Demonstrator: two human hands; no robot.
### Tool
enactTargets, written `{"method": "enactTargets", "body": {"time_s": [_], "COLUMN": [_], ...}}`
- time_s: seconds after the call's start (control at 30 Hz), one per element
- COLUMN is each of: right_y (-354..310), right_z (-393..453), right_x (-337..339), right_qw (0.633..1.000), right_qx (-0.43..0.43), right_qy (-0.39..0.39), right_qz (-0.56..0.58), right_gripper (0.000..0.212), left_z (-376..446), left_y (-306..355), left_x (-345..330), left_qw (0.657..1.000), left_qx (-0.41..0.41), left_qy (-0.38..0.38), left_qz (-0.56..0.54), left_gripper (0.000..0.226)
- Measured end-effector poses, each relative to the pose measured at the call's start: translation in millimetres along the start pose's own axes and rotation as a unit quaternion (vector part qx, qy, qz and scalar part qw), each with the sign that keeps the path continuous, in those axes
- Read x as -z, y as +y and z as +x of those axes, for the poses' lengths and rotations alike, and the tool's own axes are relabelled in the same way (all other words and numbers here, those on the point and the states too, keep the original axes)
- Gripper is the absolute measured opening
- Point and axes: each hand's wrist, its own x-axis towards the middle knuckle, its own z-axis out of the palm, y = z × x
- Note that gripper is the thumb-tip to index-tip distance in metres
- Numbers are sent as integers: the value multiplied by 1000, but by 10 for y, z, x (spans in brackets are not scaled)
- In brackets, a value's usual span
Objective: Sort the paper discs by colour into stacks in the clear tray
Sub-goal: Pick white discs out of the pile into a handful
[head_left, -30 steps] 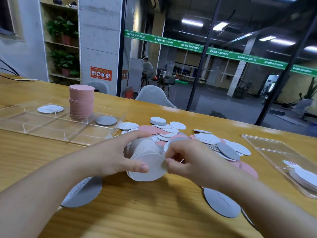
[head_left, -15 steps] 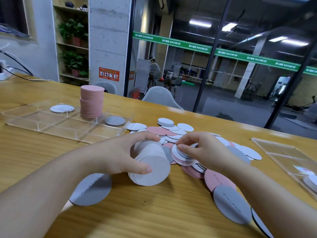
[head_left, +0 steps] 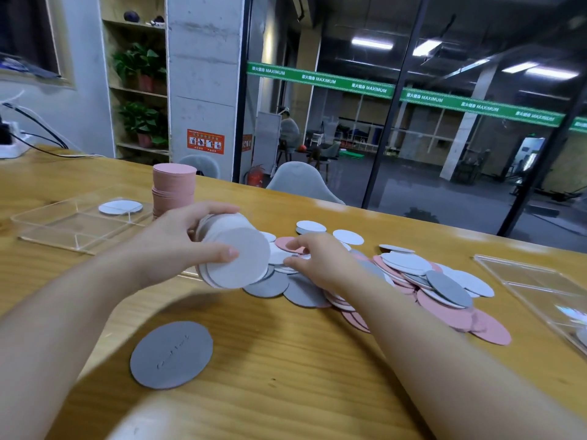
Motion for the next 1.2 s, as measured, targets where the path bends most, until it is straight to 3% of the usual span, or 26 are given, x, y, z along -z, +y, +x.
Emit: {"method": "enactTargets", "body": {"time_s": [0.13, 0.23, 0.47, 0.6, 0.7, 0.87, 1.2], "right_y": [-35, -44, -53, -11, -9, -87, -250], "right_z": [65, 58, 70, 52, 36, -40, -79], "right_x": [-145, -206, -218, -129, -31, 11, -18], "right_qw": [1000, 995, 992, 992, 981, 971, 976], "right_qx": [11, 42, 58, 54, 128, 161, 136], "right_qy": [4, 1, 45, 95, 148, 115, 109], "right_qz": [-16, -93, -107, -55, 20, 137, 129], "right_gripper": [23, 29, 26, 20, 23, 17, 17], "left_z": [62, 91, 95, 84, 82, 97, 99], "left_y": [-98, -154, -192, -174, -158, -171, -213], "left_x": [26, 7, -20, -35, -50, -49, -13], "left_qw": [998, 996, 993, 991, 987, 986, 989], "left_qx": [15, 23, 30, 47, 65, 65, 54], "left_qy": [58, 81, 109, 112, 111, 117, 115], "left_qz": [-36, -38, -23, -52, -99, -103, -81], "left_gripper": [67, 55, 47, 48, 48, 50, 57]}}
